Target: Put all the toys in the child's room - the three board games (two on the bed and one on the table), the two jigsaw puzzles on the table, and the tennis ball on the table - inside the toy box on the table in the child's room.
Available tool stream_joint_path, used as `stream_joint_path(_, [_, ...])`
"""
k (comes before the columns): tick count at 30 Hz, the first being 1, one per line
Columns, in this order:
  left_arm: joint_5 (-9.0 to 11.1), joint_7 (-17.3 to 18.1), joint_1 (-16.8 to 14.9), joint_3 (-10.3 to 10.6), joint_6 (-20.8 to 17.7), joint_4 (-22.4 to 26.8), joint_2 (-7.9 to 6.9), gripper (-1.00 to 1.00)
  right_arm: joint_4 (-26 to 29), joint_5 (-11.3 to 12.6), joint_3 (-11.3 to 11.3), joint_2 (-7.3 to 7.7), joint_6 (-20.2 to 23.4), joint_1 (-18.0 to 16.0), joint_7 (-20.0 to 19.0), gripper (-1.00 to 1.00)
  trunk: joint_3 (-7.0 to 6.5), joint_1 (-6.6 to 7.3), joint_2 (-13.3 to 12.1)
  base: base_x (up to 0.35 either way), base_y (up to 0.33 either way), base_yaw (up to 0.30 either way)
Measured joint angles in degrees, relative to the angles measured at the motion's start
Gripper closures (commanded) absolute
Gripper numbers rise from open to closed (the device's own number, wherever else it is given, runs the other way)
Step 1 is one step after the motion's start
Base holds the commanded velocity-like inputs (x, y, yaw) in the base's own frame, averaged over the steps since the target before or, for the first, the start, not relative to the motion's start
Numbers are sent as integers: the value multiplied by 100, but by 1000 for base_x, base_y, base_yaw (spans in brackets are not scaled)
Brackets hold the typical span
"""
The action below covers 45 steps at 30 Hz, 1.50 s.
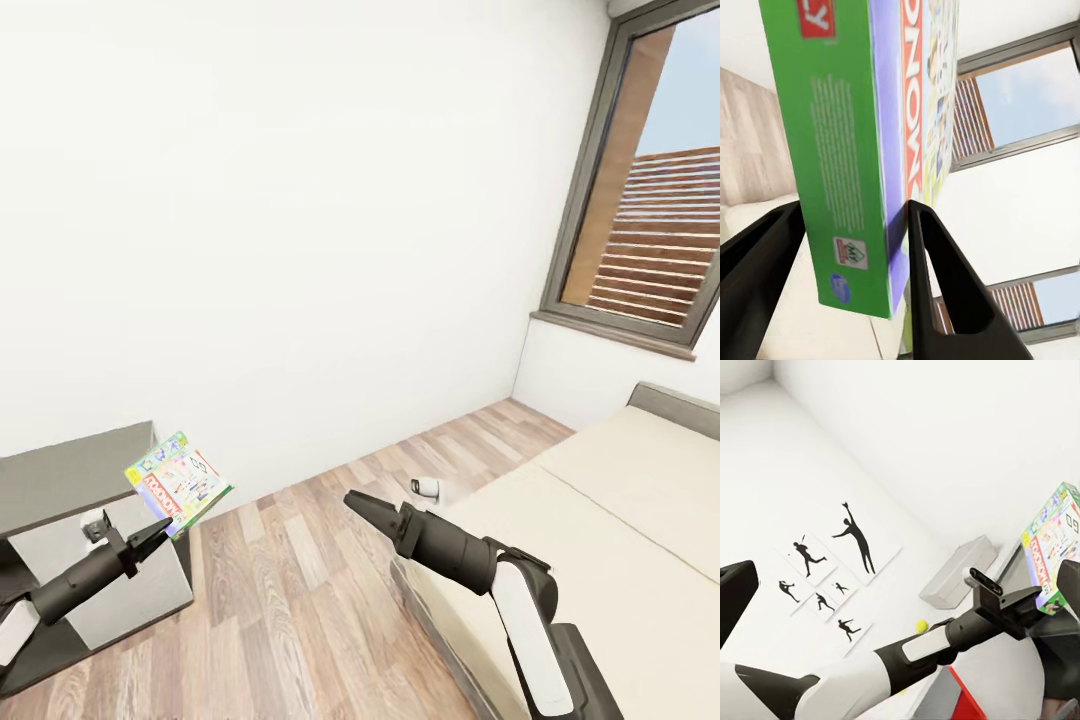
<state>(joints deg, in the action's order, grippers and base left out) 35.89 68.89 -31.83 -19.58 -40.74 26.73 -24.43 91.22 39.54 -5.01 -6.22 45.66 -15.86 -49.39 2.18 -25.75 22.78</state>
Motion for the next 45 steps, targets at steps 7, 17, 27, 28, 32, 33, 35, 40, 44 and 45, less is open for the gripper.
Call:
stream_joint_path(7, [-2,0,0,-1,0,0,0,100,0,0,-3,0,0,0,1,-100,16,0,0,0,0,271])
stream_joint_path(17, [1,2,3,-3,0,0,-1,100,0,0,1,0,0,0,4,-100,39,0,1,0,0,271])
stream_joint_path(27, [-1,0,2,-9,0,0,0,100,-8,-1,-4,-8,7,0,131,-100,63,0,0,0,0,271])
stream_joint_path(28, [-1,0,3,-9,0,0,0,100,-8,8,-4,-8,7,0,188,-100,66,0,0,0,0,252])
stream_joint_path(32, [3,0,3,-10,-4,0,0,100,-9,26,-11,-8,8,0,314,-100,87,0,0,0,0,199])
stream_joint_path(33, [12,0,1,-14,-10,1,0,100,-9,28,-12,-8,8,0,328,-100,95,0,0,0,0,136])
stream_joint_path(35, [13,0,2,-14,-11,1,0,100,-9,27,-13,-8,8,0,339,-100,111,0,0,0,0,112])
stream_joint_path(40, [11,-1,3,-9,-12,1,1,100,-9,43,0,-8,4,0,339,-100,156,0,0,0,0,84])
stream_joint_path(44, [5,-28,5,-13,-14,1,1,100,-49,52,10,-4,-90,0,334,-100,193,0,0,0,0,69])
stream_joint_path(45, [2,-37,5,23,-15,1,1,100,-71,57,12,-1,-171,0,333,-100,202,0,0,0,0,29])
